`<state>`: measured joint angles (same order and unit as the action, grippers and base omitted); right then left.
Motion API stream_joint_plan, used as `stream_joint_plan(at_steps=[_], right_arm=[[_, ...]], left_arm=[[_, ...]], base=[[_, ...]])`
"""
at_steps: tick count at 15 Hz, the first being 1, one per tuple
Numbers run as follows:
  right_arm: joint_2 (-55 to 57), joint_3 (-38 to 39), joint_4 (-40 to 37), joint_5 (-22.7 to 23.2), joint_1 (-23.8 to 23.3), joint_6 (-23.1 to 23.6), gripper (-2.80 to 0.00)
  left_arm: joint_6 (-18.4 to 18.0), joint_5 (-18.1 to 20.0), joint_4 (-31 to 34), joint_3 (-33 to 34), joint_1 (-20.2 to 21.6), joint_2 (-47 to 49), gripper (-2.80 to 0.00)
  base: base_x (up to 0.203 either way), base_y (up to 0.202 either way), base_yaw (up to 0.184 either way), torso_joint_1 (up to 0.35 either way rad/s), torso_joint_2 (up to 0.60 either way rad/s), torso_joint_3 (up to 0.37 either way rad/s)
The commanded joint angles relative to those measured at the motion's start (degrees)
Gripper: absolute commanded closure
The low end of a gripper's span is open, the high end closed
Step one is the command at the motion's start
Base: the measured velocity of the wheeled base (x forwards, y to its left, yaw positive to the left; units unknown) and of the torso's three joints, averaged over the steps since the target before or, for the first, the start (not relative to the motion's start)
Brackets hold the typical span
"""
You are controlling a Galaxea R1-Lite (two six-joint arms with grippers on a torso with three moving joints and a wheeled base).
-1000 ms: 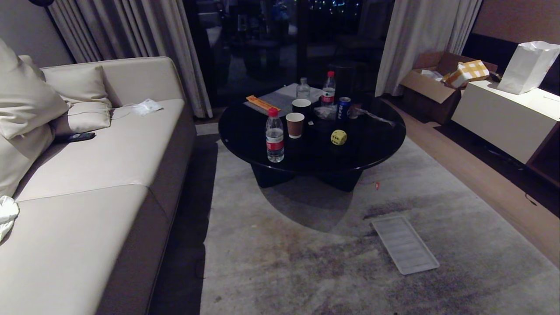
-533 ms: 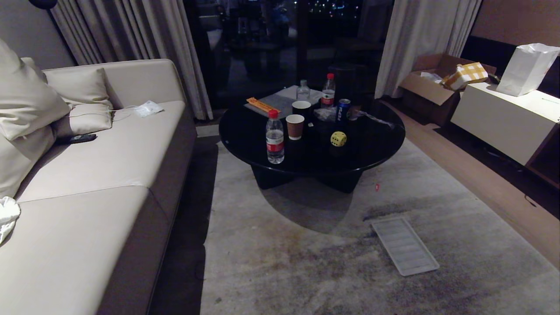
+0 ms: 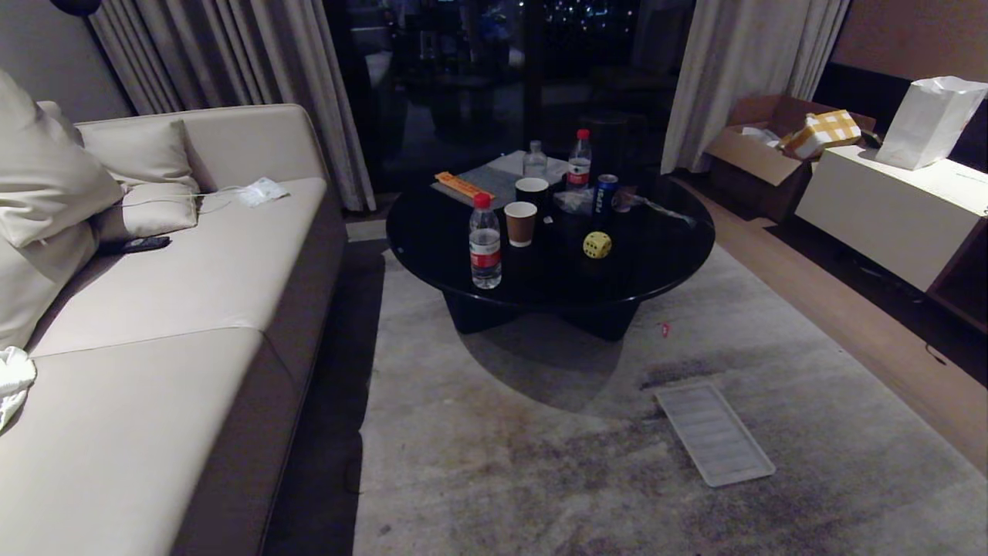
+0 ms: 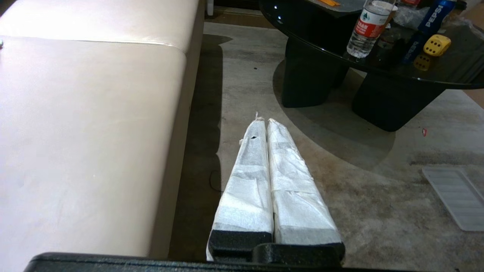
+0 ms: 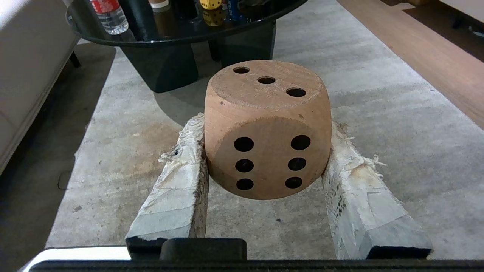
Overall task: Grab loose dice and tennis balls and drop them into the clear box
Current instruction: Put the toys in the box
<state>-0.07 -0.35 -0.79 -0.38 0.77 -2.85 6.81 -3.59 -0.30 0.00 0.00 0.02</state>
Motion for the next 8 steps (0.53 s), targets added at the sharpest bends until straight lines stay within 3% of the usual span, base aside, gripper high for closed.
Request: stream_joint_plan(at_steps=[1,6,8], right_arm=[[0.07,0.02,0.00,0.03,0.02,0.03,0.00],[0.07,0.09,0.00,0.02,0.02,-0.05,0.00],[0.07,0.09,0.00,-0.06,0.02,-0.14,0.00]], left_arm=[[0.40,-0.19,-0.05,0.09,0.00,0.06,0.00],[0.40,-0.19,-0.05,0.09,0.00,0.06,0.00],[0.40,-0.19,-0.05,0.09,0.00,0.06,0.00]], base=[[-0.060,0.000,0.003,0.004,0.00,0.005],[-0.168,0.000,-0.001,0.002,0.00,0.002],[-0.044,0.000,0.000,0.001,0.00,0.006]])
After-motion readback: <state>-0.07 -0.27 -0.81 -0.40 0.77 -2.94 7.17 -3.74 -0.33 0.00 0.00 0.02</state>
